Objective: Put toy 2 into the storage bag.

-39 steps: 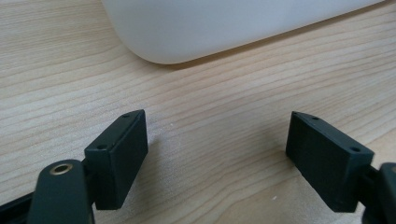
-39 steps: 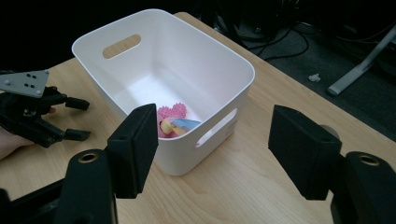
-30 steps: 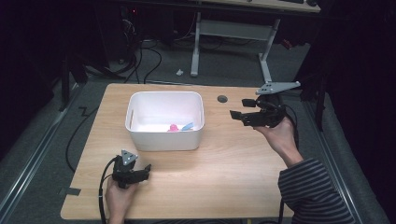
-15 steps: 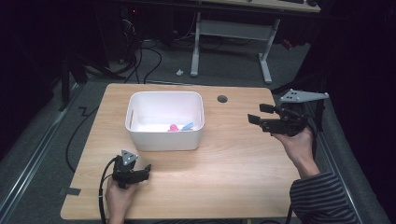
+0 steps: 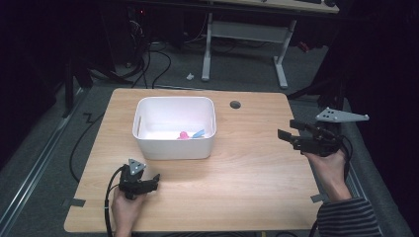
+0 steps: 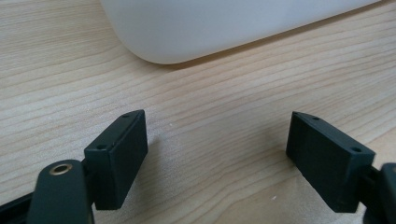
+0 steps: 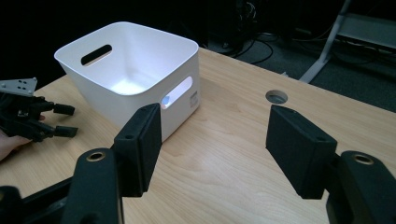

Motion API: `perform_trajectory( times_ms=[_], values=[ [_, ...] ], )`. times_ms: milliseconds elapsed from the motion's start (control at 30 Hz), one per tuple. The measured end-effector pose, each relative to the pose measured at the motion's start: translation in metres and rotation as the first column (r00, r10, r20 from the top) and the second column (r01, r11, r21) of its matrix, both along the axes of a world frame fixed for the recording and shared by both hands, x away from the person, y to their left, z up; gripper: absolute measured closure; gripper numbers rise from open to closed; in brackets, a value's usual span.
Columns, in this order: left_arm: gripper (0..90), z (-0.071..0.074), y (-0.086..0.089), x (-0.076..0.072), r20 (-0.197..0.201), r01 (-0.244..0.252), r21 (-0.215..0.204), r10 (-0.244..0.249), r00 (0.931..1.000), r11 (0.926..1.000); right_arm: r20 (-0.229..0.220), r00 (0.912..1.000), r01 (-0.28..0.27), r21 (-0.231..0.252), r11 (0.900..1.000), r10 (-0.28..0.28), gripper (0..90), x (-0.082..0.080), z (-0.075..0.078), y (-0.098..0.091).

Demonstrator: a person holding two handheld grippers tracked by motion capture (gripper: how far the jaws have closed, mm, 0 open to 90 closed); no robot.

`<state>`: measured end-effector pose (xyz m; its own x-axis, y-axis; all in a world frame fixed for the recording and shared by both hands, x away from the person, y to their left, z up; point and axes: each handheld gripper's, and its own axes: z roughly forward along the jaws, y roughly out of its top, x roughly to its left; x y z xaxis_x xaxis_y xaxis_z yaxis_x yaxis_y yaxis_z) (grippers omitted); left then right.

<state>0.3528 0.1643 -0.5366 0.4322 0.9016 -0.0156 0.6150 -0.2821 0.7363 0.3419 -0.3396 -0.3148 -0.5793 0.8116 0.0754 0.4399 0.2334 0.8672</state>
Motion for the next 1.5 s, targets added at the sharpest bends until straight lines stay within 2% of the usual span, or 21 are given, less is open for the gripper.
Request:
perform_trajectory(
  times_ms=[333, 433, 567, 700, 833, 933, 1033, 1067, 1200, 1267, 1367, 1500],
  values=[
    [20.3, 0.000, 0.000, 0.000, -0.001, 0.003, -0.002, -0.003, 1.0000, 1.0000, 0.014, 0.9999, 0.008, 0.017, 0.9998, -0.008, 37.6, -0.016, -0.012, -0.002],
    [20.2, 0.000, 0.000, 0.000, -0.001, 0.003, -0.001, -0.003, 1.0000, 1.0000, 0.021, 0.9998, 0.008, -0.002, 1.0000, -0.008, 37.6, -0.020, -0.015, 0.001],
    [20.2, 0.000, 0.000, 0.000, -0.001, 0.003, -0.001, -0.003, 1.0000, 1.0000, 0.025, 0.9996, -0.012, -0.001, 0.9999, 0.012, 37.6, -0.024, -0.017, 0.008],
    [20.2, 0.000, 0.000, 0.000, -0.001, 0.003, -0.001, -0.003, 1.0000, 1.0000, 0.027, 0.9994, -0.020, -0.027, 0.9994, 0.020, 37.7, -0.027, -0.020, 0.016],
    [20.1, 0.000, 0.000, 0.000, -0.001, 0.003, -0.001, -0.003, 1.0000, 1.0000, 0.027, 0.9992, -0.030, -0.028, 0.9992, 0.030, 37.9, -0.030, -0.024, 0.022],
    [20.1, 0.000, 0.000, 0.000, -0.001, 0.003, -0.001, -0.003, 1.0000, 1.0000, -0.003, 0.9999, -0.017, -0.001, 0.9999, 0.017, 37.8, -0.031, -0.032, 0.020],
    [20.1, 0.000, 0.000, 0.000, -0.001, 0.003, 0.000, -0.003, 1.0000, 1.0000, 0.000, 1.0000, 0.002, 0.010, 1.0000, -0.002, 37.8, -0.033, -0.040, 0.017],
    [20.1, 0.000, 0.000, 0.000, -0.001, 0.003, -0.001, -0.003, 1.0000, 1.0000, -0.006, 1.0000, 0.005, 0.028, 0.9996, -0.004, 37.8, -0.033, -0.044, 0.016],
    [20.1, 0.000, 0.000, 0.000, -0.001, 0.003, -0.001, -0.003, 1.0000, 1.0000, -0.026, 0.9996, 0.012, 0.044, 0.9990, -0.011, 37.8, -0.033, -0.058, 0.015],
    [20.0, 0.000, 0.000, 0.000, -0.001, 0.003, 0.000, -0.003, 1.0000, 1.0000, -0.036, 0.9992, 0.018, 0.048, 0.9987, -0.017, 37.8, -0.031, -0.063, 0.015],
    [20.0, 0.000, 0.000, 0.000, -0.001, 0.003, 0.000, -0.003, 1.0000, 1.0000, -0.032, 0.9986, 0.043, 0.011, 0.9990, -0.043, 37.7, -0.030, -0.071, 0.017],
    [19.9, 0.000, 0.000, 0.000, -0.001, 0.003, 0.001, -0.003, 1.0000, 1.0000, -0.037, 0.9980, 0.050, 0.009, 0.9987, -0.050, 37.7, -0.028, -0.081, 0.020]
  ],
)
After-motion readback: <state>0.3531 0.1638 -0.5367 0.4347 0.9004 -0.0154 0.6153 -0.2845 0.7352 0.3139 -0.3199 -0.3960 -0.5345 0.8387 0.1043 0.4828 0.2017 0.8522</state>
